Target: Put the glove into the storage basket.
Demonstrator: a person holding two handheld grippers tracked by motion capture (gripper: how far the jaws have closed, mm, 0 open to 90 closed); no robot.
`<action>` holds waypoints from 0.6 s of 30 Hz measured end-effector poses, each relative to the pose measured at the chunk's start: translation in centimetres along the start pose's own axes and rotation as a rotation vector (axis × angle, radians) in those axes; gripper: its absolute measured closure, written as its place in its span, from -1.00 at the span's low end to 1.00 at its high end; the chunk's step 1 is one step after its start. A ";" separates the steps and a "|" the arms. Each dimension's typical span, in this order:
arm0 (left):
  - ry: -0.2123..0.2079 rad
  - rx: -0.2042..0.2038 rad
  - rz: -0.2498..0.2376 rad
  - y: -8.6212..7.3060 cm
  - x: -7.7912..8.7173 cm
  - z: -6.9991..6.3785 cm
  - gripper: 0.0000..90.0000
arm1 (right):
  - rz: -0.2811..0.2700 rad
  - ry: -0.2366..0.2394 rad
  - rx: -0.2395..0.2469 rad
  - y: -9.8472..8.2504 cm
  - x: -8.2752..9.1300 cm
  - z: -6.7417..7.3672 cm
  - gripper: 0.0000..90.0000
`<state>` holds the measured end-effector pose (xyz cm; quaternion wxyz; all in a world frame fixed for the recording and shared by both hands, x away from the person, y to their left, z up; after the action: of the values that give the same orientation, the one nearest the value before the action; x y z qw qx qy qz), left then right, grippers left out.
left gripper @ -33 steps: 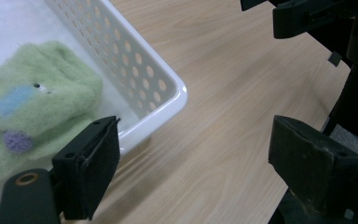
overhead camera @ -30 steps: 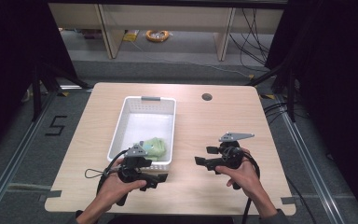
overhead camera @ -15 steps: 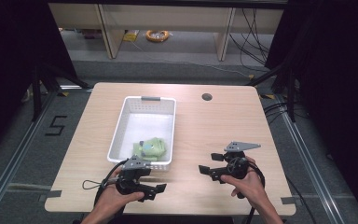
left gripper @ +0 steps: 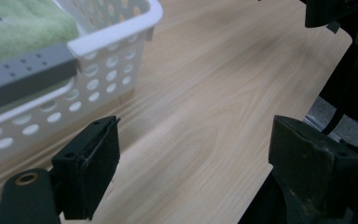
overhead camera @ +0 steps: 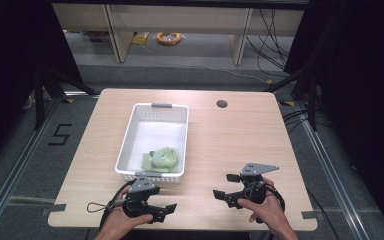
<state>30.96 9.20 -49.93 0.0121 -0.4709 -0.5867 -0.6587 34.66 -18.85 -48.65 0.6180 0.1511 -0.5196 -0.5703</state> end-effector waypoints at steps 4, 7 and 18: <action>-0.004 0.006 0.007 -0.6 -0.2 -0.2 -0.64 | 0.011 -0.006 -0.022 -0.8 0.3 0.3 -0.61; 0.000 0.015 0.006 -1.1 -0.4 -0.4 -0.64 | 0.003 0.004 -0.022 -1.3 0.4 0.4 -0.61; 0.024 -0.035 0.010 -2.6 -0.6 -0.6 -0.64 | 0.026 -0.053 0.004 -3.2 1.0 1.1 -0.61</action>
<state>29.41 9.24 -52.21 0.0140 -0.4660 -0.5727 -0.6743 31.84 -20.22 -50.26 0.6110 0.1304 -0.5391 -0.5649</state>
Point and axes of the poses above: each handheld gripper's, and its own axes: x roughly backward along the jaws, y roughly out of its top, z roughly to its left, the point moved 4 cm from there along -x, roughly forward along the jaws, and after that the axes turned 13 degrees about y, right-handed, at the moved point
